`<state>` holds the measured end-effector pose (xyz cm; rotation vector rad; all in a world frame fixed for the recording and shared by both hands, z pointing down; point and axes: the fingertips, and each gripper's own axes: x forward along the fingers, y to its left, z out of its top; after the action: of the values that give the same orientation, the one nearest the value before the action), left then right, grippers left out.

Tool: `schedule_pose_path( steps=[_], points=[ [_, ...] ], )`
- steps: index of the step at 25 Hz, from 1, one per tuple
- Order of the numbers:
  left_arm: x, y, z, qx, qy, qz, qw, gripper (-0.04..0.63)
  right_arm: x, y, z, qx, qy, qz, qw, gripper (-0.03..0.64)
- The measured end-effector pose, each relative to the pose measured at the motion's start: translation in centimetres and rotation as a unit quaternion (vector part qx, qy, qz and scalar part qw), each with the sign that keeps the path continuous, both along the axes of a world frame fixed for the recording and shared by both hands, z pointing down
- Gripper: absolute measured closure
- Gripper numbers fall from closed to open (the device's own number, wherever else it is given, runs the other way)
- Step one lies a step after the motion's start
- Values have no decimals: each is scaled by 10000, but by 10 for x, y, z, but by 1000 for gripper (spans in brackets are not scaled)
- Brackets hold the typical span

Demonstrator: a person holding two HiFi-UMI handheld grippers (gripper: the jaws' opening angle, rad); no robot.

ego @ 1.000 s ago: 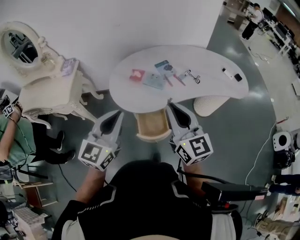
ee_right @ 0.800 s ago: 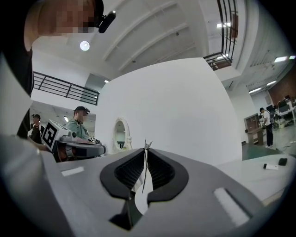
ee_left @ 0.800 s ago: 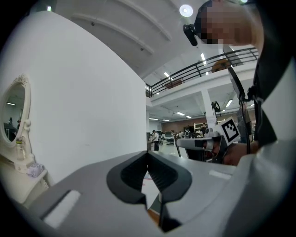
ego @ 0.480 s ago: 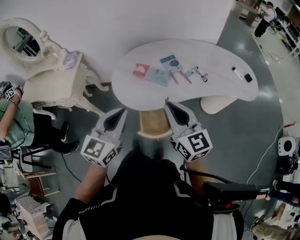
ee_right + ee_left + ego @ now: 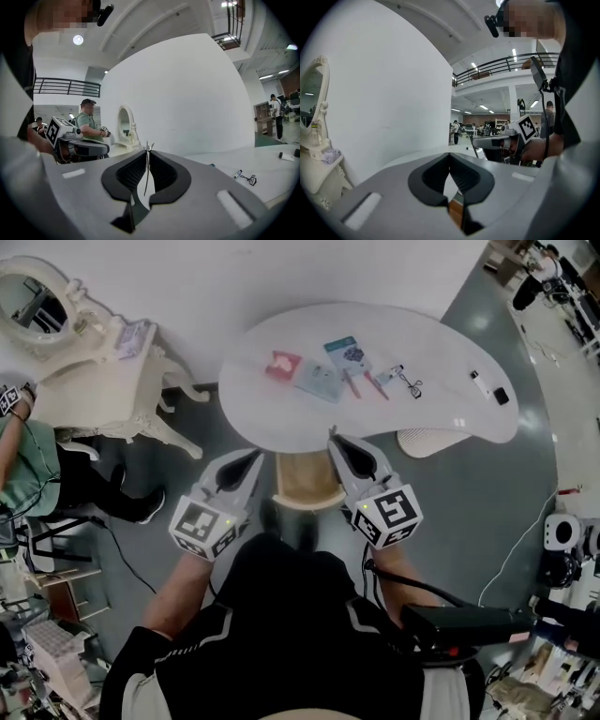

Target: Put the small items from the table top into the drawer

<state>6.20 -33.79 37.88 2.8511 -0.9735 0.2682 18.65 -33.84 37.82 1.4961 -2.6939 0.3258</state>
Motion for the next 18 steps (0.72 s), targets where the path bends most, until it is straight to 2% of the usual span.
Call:
schedule_pose_path(
  steps=[6,10,14,18],
  points=[
    [-11,-15,40,-265,-134,-266,9992,594,-17,-15,40,-307,139,-317,9989,588],
    [-6,-15,68,-509,-154,-128,9985,594,-25,-18,65,-447,340,-509,9971,588],
    [-1,-11,88,-594,-95,119,9981,594,-28,-17,96,-688,563,-630,9940,588],
    [-2,-8,114,-826,-293,142,9960,594,-36,-11,124,-884,737,-954,9888,588]
  ],
)
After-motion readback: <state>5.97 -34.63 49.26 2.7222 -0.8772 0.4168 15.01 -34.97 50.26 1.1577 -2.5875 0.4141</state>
